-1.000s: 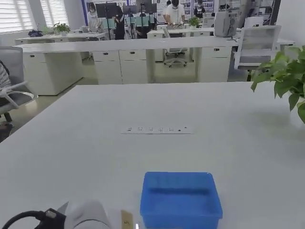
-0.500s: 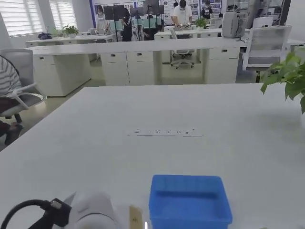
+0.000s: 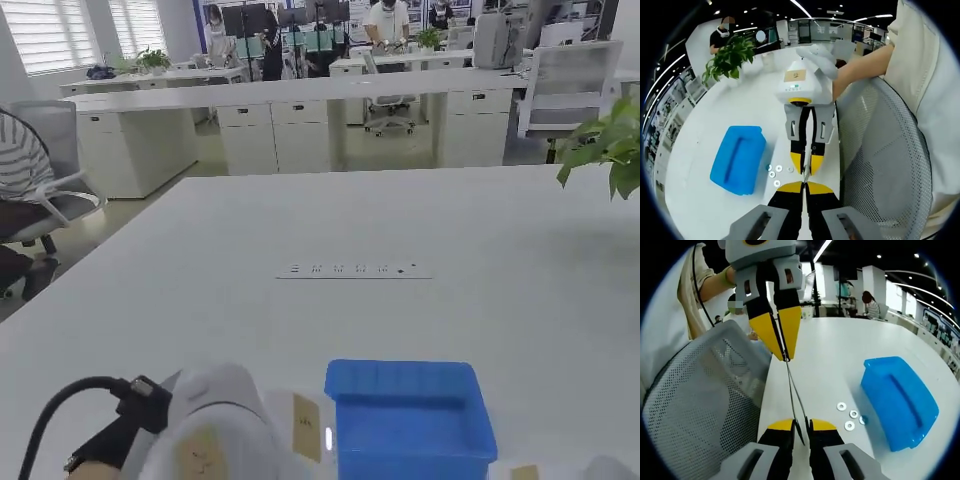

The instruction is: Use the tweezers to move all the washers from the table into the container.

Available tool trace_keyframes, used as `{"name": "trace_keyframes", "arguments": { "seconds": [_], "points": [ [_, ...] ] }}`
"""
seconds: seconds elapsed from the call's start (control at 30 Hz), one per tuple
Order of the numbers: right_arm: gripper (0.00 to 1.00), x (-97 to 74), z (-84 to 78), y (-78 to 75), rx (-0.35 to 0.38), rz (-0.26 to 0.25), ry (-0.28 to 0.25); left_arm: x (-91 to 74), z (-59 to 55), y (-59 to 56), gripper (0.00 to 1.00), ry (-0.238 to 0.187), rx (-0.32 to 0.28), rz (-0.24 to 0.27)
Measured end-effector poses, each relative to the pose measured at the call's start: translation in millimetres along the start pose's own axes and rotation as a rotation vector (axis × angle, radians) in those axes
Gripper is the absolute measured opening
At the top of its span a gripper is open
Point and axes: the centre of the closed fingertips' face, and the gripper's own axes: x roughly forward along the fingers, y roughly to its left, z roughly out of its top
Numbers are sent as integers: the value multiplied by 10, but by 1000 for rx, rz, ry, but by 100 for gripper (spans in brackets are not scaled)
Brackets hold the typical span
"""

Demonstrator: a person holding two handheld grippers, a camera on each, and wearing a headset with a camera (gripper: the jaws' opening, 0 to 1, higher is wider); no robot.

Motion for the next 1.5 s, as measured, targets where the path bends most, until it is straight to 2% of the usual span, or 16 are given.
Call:
{"name": "trace_keyframes", "arguments": {
  "seconds": [0.17, 0.23, 0.33, 0.43, 0.53, 0.8, 1.23, 1.3, 1.4, 1.5],
  "points": [
    [7, -6, 48, -72, -25, -44, -13, -9, 83, 58, 0, -7, 16, -2],
    [7, -8, 59, -119, -35, -64, -15, -7, 117, 94, 0, 0, 43, 3],
    [7, -21, 80, -166, -41, -86, -22, -2, 216, 123, 0, -11, 56, -6],
    [7, -34, 105, -210, -47, -109, -32, 7, 258, 166, 0, 6, 94, 2],
    [7, -47, 124, -252, -39, -126, -41, 21, 296, 214, 0, 6, 102, 5],
    [7, -55, 107, -306, -35, -147, -39, 67, 334, 253, 0, 30, 147, 2],
    [8, -48, 77, -322, -15, -155, -36, 104, 353, 327, 0, 50, 164, -10],
    [8, -50, 68, -331, -7, -157, -34, 111, 370, 340, 0, 52, 162, -23],
    [10, -26, 29, -323, 56, -136, -33, 116, 373, 353, 0, 66, 165, -54],
    [11, -28, 30, -327, 34, -144, -22, 128, 386, 369, 0, 86, 183, -83]
  ]
}}
